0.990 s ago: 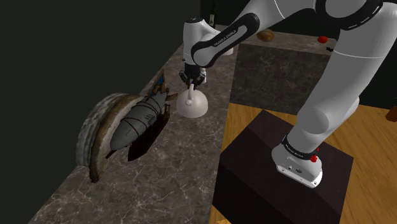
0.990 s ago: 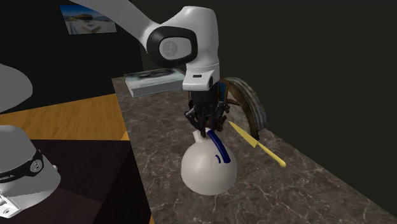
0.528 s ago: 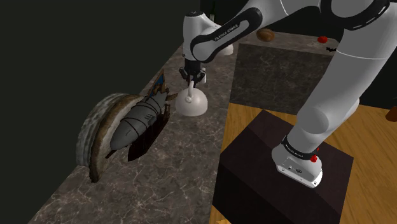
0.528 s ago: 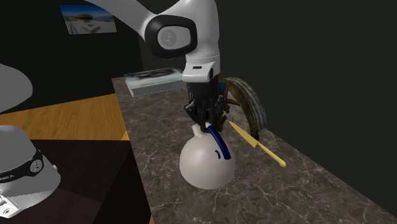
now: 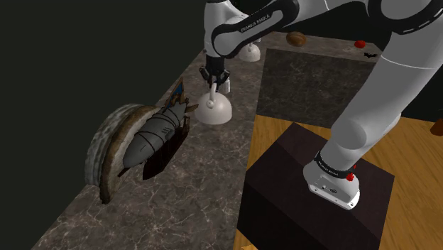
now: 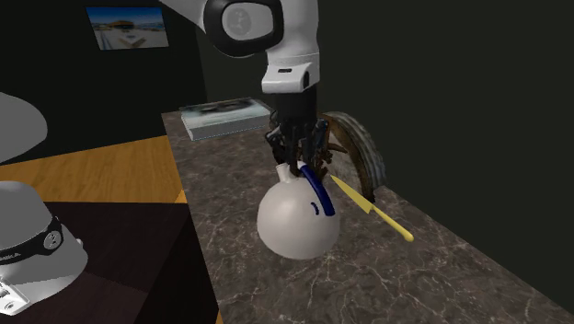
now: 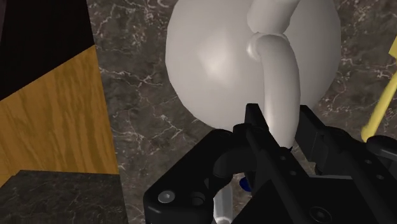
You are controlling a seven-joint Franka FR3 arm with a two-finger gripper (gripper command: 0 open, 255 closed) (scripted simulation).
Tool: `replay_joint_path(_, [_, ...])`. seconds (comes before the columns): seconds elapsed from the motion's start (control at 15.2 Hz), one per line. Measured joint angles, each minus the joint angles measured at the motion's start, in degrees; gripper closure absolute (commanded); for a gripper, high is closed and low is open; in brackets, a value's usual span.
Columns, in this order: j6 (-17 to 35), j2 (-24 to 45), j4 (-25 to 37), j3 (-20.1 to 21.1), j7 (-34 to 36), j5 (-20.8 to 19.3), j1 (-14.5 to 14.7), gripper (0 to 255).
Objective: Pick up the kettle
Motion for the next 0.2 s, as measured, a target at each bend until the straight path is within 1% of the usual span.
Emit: replay_joint_path(0.2, [-1.8, -0.8, 1.1, 0.1, -0.5, 0.6, 0.0, 255])
